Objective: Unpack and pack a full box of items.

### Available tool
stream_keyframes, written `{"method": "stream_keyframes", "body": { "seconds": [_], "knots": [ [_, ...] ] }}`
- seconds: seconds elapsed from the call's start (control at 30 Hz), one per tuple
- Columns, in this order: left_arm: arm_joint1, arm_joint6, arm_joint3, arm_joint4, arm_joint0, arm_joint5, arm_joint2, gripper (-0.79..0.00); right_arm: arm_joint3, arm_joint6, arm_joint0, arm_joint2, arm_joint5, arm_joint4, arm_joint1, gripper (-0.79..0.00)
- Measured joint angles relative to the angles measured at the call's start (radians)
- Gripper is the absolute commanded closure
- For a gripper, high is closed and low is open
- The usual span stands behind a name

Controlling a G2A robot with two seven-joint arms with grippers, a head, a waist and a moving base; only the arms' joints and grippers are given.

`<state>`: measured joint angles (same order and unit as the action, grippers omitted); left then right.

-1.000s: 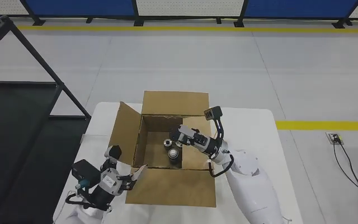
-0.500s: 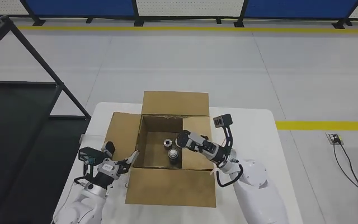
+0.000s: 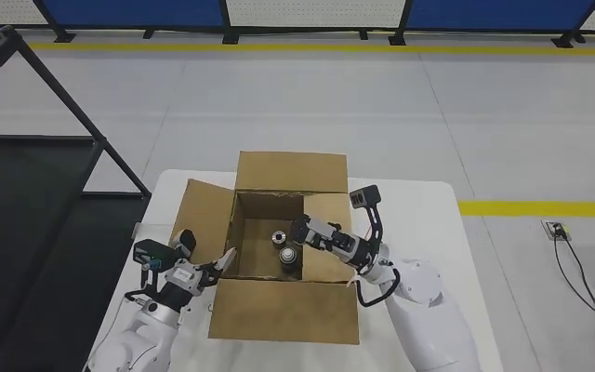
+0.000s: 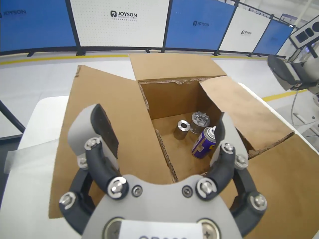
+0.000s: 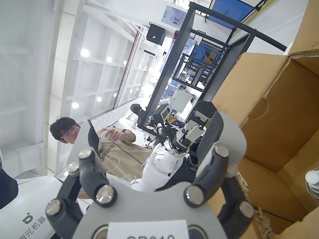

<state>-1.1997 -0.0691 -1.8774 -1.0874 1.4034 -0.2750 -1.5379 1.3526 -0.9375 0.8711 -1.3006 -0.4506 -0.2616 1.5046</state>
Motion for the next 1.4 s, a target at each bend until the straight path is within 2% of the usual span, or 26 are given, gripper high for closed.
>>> {"method": "stream_keyframes", "body": {
  "seconds": [0.37,0.57,0.7,0.8,0.93,1.07,1.2,1.4],
  "knots": [
    [-0.009,-0.075,0.002,-0.013,-0.091,0.030,0.098,-0.785,0.080,0.019,0.079,-0.018,-0.024,0.014,-0.022,-0.785],
    [-0.013,-0.124,0.017,0.009,-0.149,0.053,0.117,-0.785,0.113,0.029,0.113,-0.026,-0.027,0.018,-0.033,-0.785],
    [-0.012,-0.232,0.040,0.051,-0.201,0.020,0.128,-0.785,0.131,0.034,0.130,-0.031,-0.035,0.018,-0.040,-0.785],
    [-0.013,-0.325,0.074,0.147,-0.252,-0.005,0.135,-0.785,0.148,0.029,0.146,-0.037,-0.049,0.013,-0.046,-0.785],
    [-0.014,-0.483,0.148,0.303,-0.336,-0.028,0.148,-0.785,0.171,-0.007,0.173,-0.048,-0.069,-0.001,-0.057,-0.785],
    [-0.016,-0.592,0.219,0.408,-0.404,-0.025,0.170,-0.785,0.184,-0.035,0.199,-0.059,-0.080,-0.014,-0.067,-0.785],
    [-0.016,-0.644,0.252,0.419,-0.447,-0.002,0.192,-0.785,0.194,-0.037,0.218,-0.064,-0.083,-0.016,-0.075,-0.785],
    [-0.015,-0.639,0.248,0.400,-0.449,0.001,0.197,-0.785,0.203,-0.020,0.233,-0.060,-0.084,-0.009,-0.084,-0.785]
  ]
}}
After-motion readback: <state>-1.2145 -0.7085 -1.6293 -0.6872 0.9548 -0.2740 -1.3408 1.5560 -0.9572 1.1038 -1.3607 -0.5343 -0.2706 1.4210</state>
